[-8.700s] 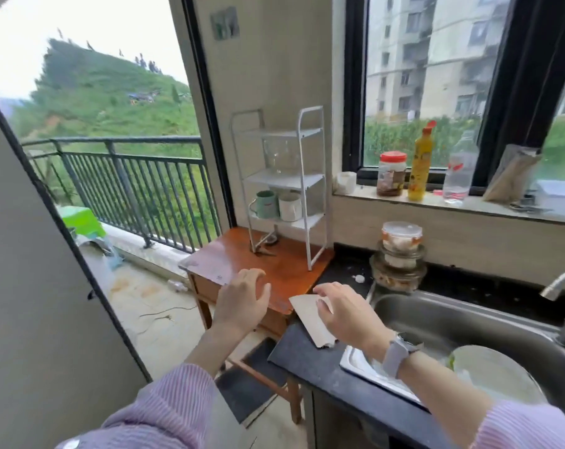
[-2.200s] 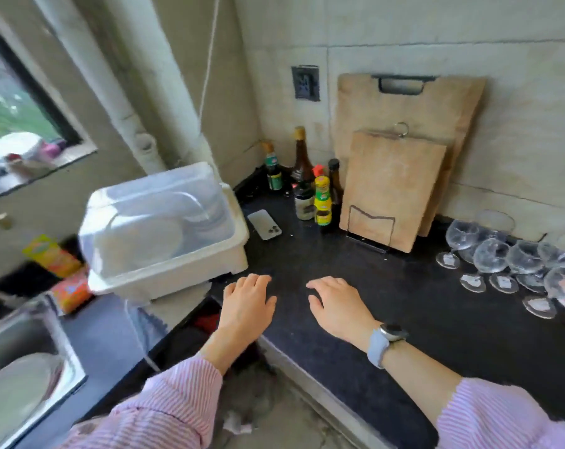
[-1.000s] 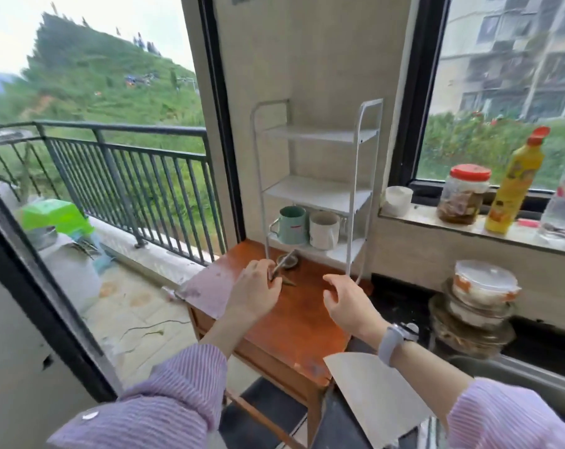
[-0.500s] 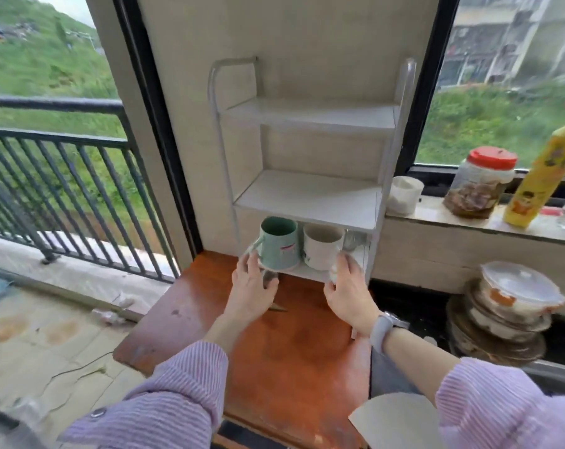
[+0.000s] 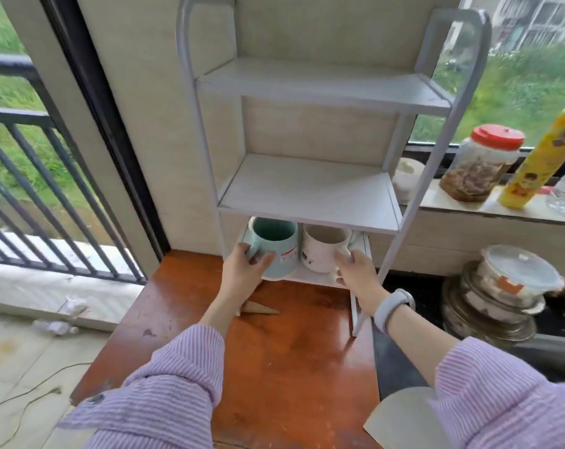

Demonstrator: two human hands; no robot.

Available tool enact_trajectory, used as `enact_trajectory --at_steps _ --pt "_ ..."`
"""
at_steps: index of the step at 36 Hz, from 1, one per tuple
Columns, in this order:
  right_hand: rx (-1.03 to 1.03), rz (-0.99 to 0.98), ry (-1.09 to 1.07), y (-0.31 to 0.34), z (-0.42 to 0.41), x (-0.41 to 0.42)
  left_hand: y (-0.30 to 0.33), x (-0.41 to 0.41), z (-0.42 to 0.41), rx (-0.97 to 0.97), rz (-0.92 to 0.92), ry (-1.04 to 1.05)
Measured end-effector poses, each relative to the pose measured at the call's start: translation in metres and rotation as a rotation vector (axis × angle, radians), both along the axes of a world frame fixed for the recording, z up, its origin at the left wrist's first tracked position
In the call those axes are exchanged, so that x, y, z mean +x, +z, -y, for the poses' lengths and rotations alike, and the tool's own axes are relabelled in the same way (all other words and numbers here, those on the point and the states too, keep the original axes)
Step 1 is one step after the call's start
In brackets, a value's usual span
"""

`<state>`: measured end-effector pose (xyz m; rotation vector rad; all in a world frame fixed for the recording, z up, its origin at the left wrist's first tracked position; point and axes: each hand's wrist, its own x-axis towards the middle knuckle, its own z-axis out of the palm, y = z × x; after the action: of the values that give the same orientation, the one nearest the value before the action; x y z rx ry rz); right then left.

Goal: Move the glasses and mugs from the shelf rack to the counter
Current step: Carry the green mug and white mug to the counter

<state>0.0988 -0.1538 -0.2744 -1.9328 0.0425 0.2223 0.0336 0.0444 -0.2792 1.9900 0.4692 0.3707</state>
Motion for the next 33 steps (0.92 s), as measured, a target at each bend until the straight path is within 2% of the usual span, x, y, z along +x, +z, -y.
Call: enact_trajectory --at_steps 5,8,13,19,25,29,33 --pt "0.103 -0.115 0.071 -0.002 -0.002 -0.009 0.002 0.0 0.011 0.005 0.04 -0.06" --pt "0.142 -0.135 0.047 -0.004 -0.002 -0.023 -0.001 -0.007 0.023 0.003 0.078 -0.025" --pt "0.099 0.008 -0.015 -0.006 0.015 -0.063 -0.002 -0.03 0.04 -0.004 0.163 0.036" --pt "0.127 0.102 -0.031 -0.015 0.054 -0.123 -0.009 -0.079 0.07 -0.059 0.178 0.031" --pt "0.119 0.103 -0.114 -0.026 0.128 -0.189 -0.019 -0.125 0.13 -0.085 0.174 -0.052" --pt "0.056 0.08 -0.234 -0.034 0.195 -0.23 -0.02 -0.147 0.196 -0.063 0.207 -0.193" --pt "-0.021 0.095 -0.363 -0.036 0.274 -0.273 -0.023 -0.162 0.275 -0.071 0.148 -0.322"
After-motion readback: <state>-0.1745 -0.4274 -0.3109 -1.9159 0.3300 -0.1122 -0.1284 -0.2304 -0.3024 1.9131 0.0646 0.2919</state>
